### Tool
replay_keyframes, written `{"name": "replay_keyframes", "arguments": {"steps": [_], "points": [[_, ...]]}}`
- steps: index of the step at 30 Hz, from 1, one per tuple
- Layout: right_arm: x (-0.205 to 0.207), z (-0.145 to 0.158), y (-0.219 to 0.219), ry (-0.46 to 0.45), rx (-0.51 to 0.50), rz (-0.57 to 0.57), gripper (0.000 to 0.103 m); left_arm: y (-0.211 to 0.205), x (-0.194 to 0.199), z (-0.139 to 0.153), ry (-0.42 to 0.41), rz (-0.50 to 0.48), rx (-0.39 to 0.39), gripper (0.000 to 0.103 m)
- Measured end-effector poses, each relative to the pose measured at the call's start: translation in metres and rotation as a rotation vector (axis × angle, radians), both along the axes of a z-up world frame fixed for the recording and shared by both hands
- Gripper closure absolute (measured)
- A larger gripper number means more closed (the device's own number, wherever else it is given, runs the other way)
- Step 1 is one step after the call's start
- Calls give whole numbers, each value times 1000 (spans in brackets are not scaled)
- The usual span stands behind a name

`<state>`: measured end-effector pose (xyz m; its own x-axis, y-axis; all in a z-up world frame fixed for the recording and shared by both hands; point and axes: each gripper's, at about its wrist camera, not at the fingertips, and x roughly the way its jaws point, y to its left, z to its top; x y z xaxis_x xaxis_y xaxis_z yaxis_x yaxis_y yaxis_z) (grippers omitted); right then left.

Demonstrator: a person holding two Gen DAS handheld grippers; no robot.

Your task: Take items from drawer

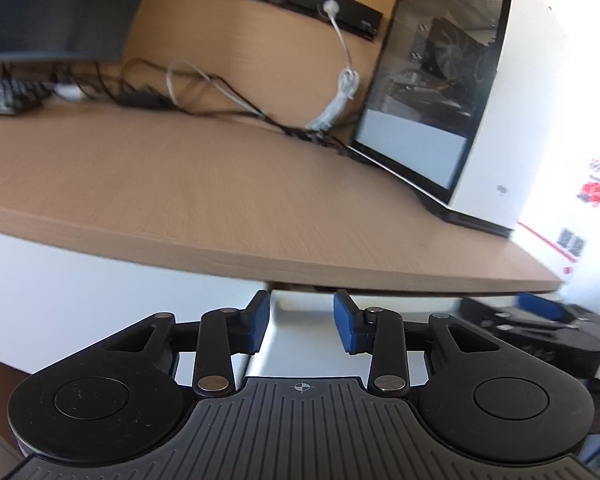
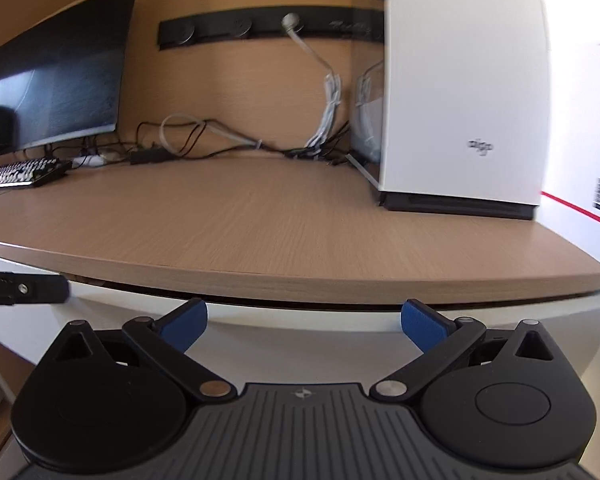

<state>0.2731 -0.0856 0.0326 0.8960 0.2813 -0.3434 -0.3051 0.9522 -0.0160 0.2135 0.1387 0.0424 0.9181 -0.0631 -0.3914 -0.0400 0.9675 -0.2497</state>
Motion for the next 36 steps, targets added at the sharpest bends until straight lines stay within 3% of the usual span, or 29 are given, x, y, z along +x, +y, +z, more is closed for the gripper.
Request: {"name": "replay_keyframes", "arguments": {"steps": [2, 4, 12, 25, 36], "points": [[0, -1, -9, -15, 22, -46, 0, -2, 0, 1, -13, 42, 38, 65], [5, 1, -18, -6, 49, -66, 0, -2, 4, 1, -4, 26, 22, 65], [11, -2, -2, -21, 21, -7, 0, -11, 10, 2, 3, -2, 48, 64], [11, 3, 3, 14, 8, -13, 0, -7, 12, 4, 40, -27, 24, 62], [6, 3, 2, 29, 2, -10, 0, -12, 2, 5, 57, -55, 50, 59]]}}
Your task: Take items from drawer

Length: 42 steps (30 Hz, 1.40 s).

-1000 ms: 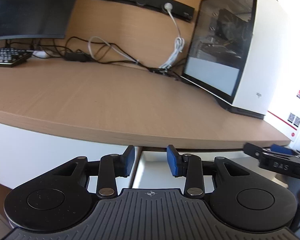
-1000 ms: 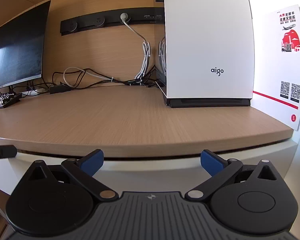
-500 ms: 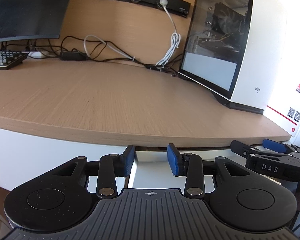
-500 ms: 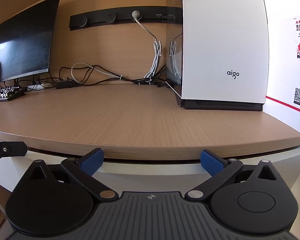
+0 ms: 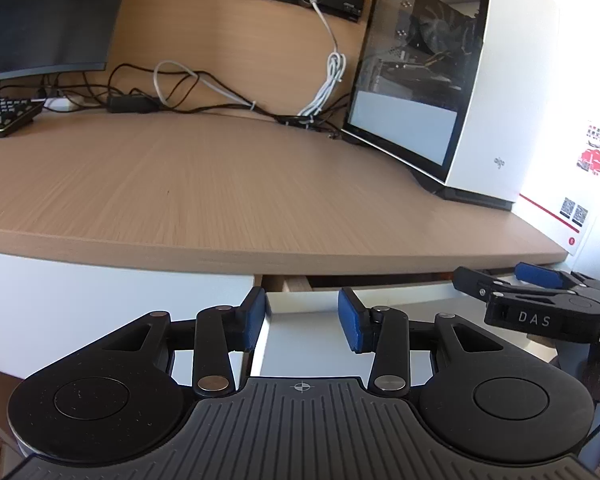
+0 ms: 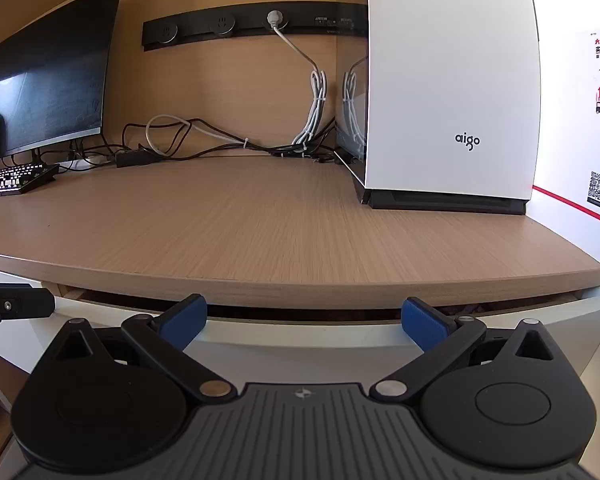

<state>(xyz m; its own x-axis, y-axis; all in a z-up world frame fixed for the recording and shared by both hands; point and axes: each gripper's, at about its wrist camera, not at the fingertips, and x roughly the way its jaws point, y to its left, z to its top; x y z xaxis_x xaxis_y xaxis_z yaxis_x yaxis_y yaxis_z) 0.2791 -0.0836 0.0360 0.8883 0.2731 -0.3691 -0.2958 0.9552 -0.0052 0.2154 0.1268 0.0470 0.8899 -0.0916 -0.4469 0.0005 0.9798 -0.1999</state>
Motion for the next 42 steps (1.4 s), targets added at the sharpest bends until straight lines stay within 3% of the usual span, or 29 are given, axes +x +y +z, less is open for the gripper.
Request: {"name": "replay_keyframes", "arguments": {"steps": [8, 14, 19, 25, 32, 42], "points": [[-7, 1, -2, 13, -1, 10, 0, 0, -8, 0, 5, 2, 7, 64], [2, 2, -9, 7, -3, -18, 0, 1, -8, 5, 5, 42, 12, 74], [16, 3, -18, 49, -14, -30, 0, 0, 1, 14, 49, 31, 36, 74], [29, 12, -22, 136, -41, 11, 0, 8, 8, 18, 75, 30, -27, 74], [29, 15, -30, 208, -25, 65, 0, -10, 2, 30, 24, -64, 27, 75], [-2, 16, -40, 221, -25, 82, 0, -53, 29, 23, 151, -189, 65, 75]]}}
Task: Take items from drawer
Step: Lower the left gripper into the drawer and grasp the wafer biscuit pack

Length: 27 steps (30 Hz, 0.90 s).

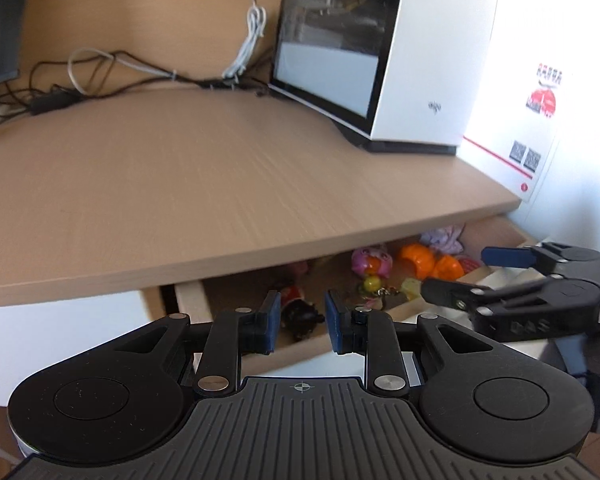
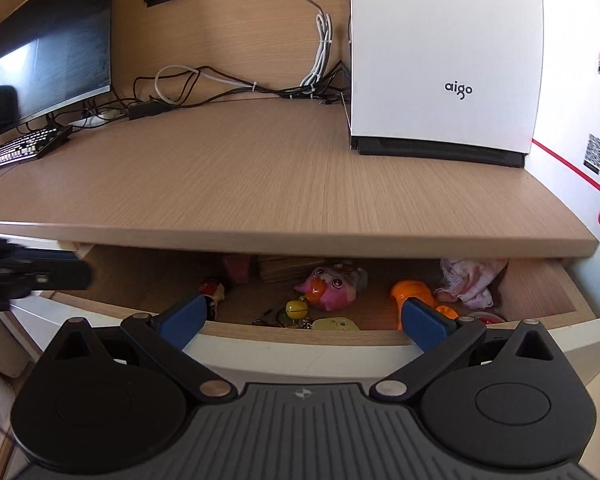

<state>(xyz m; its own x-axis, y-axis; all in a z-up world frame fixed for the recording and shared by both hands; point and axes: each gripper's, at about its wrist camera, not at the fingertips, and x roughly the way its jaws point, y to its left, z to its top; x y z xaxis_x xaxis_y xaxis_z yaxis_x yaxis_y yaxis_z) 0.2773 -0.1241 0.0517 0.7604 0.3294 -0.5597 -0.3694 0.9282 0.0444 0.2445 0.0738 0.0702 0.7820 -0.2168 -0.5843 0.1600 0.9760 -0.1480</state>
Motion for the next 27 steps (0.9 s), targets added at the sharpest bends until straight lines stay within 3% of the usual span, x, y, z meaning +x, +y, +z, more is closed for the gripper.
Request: {"name": "replay_keyframes", "arguments": {"steps": [5, 8, 11, 13, 27], "points": [[-11, 6, -14, 38, 23, 41, 0, -12, 12, -12, 86, -11, 16, 75], [-8, 6, -26, -4, 0, -39, 0, -17, 15, -18, 123, -5, 18, 78], [5, -2, -40, 55, -3, -80, 0, -21, 17, -19, 143, 20, 34, 79], [3, -6, -40, 30, -49, -80, 0, -22, 21, -20, 161, 34, 38, 80], [-16, 1, -48, 59, -29, -30, 0, -32, -4, -24, 190, 25, 44, 80]]}}
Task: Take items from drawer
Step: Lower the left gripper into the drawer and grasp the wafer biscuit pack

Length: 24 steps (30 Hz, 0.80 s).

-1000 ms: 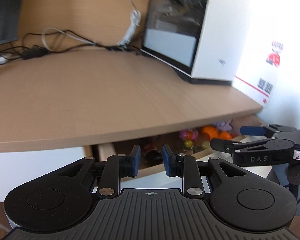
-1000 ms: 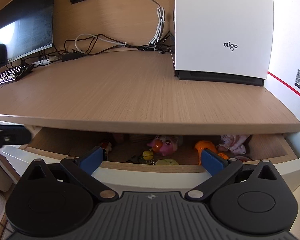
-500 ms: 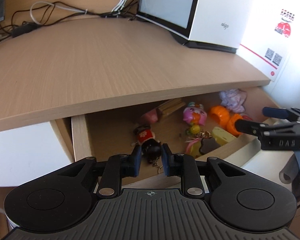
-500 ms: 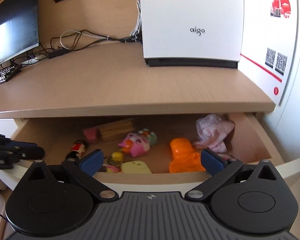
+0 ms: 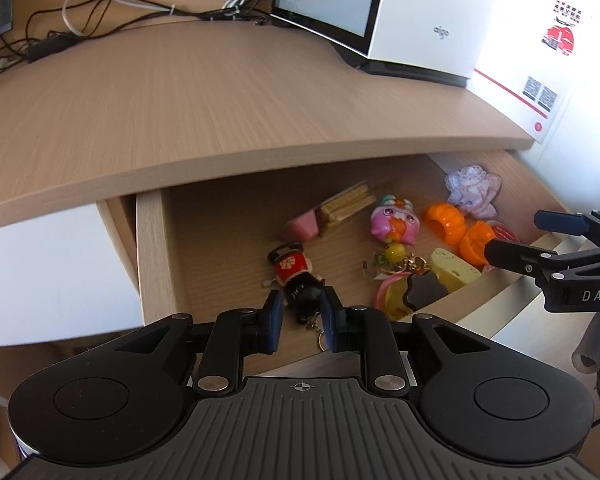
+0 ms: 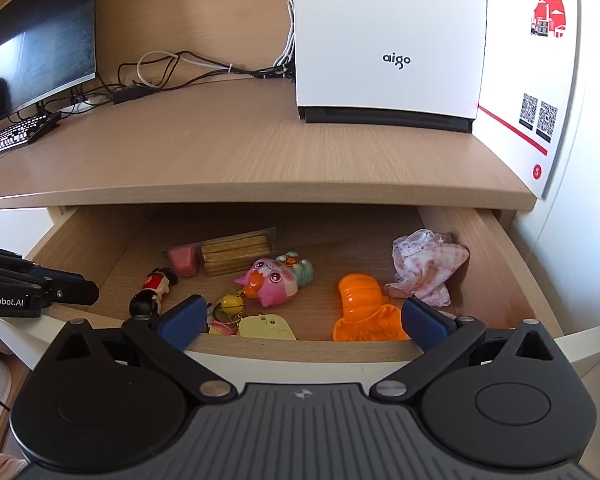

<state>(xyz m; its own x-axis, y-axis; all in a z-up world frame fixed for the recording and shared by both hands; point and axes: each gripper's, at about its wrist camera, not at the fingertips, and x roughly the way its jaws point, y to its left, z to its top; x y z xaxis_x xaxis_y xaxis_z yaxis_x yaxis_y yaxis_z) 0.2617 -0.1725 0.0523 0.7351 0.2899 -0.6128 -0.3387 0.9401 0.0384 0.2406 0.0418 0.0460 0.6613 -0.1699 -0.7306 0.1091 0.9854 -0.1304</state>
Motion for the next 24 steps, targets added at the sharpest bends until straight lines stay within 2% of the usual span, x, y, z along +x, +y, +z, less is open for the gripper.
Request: {"name": "replay_keyframes", "arguments": {"steps": [5, 12, 16, 18, 24], "points": [[-12, -2, -3, 14, 12, 13, 0, -4, -17, 1, 10, 2, -2, 80], [-36, -7, -8, -21, 25, 11, 0, -6, -36, 3, 36, 25, -5, 80], [-40, -9, -10, -1, 36, 31, 0, -7, -43, 5, 78, 5, -7, 80], [-39, -8, -10, 26, 61, 80, 0, -7, -46, 5, 94, -10, -8, 80], [-38, -9, -5, 67, 60, 105, 0, -9, -55, 4, 98, -55, -6, 81]]}}
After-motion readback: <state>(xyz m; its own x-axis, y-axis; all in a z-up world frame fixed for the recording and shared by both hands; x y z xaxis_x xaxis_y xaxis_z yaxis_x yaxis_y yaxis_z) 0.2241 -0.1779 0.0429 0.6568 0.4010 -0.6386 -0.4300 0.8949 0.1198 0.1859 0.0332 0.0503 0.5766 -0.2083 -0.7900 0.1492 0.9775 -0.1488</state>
